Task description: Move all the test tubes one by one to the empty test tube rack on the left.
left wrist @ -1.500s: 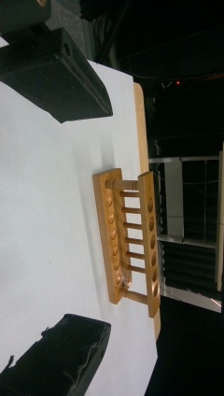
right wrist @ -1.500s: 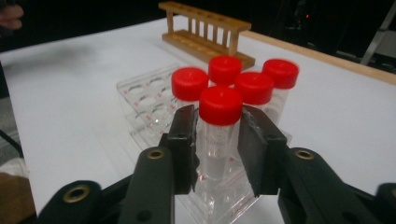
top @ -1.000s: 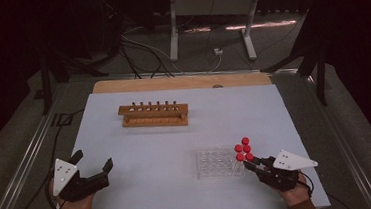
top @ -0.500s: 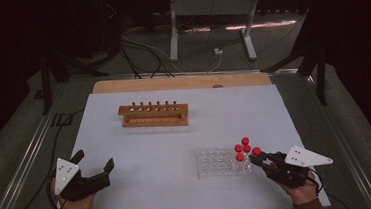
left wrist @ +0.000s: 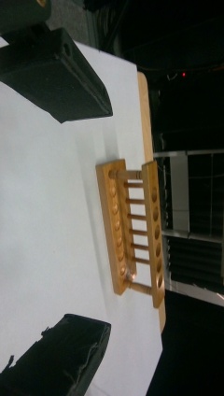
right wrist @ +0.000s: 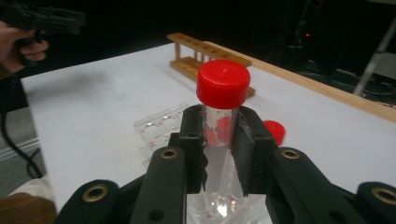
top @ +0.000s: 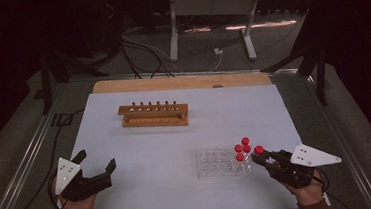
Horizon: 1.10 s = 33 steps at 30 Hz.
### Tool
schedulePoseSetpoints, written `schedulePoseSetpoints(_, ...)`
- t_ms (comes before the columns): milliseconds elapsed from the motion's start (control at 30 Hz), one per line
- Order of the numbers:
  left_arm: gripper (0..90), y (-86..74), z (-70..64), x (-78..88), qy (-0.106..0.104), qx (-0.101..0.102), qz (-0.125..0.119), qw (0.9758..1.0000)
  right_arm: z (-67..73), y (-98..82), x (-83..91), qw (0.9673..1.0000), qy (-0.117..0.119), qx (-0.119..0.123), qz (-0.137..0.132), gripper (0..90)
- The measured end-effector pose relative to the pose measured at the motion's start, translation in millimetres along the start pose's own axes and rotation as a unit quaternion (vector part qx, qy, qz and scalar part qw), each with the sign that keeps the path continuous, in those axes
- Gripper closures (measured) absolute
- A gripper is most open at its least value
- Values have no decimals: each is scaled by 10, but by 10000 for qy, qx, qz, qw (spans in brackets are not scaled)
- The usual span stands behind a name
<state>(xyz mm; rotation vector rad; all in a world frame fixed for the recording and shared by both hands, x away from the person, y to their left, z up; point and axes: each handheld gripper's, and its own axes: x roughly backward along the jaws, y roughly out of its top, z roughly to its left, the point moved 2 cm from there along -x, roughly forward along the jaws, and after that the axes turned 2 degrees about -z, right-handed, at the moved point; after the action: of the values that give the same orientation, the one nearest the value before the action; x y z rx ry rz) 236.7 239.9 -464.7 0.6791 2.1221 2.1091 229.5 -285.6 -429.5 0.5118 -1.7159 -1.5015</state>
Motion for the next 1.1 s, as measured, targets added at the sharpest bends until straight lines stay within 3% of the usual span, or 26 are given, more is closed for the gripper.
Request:
schedulePoseSetpoints(200,17,62,-99,-40,-136,-147,42,9998,74,60,-35,9997,234,22,27,744)
schedulePoseSetpoints(367,17,108,-167,-107,-296,-53,68,9995,108,91,-105,9992,394,-54,9,744)
schedulePoseSetpoints(533,20,192,-373,-206,-688,-99,184,9974,174,191,-228,9989,464,11,66,744)
schedulePoseSetpoints(633,33,249,-541,-280,-957,-180,236,9950,233,253,-330,9985,526,66,123,744)
schedulePoseSetpoints(700,41,268,-583,-297,-1013,-190,253,9944,271,275,-405,9982,569,95,172,744)
schedulePoseSetpoints(867,46,455,-927,-455,-1521,-284,261,9876,337,312,-592,9977,614,95,277,744)
schedulePoseSetpoints(1033,53,558,-1107,-544,-1727,-370,229,9840,370,342,-748,9975,602,76,363,743)
schedulePoseSetpoints(1100,59,625,-1245,-615,-1896,-384,201,9809,377,351,-800,9975,597,64,375,744)
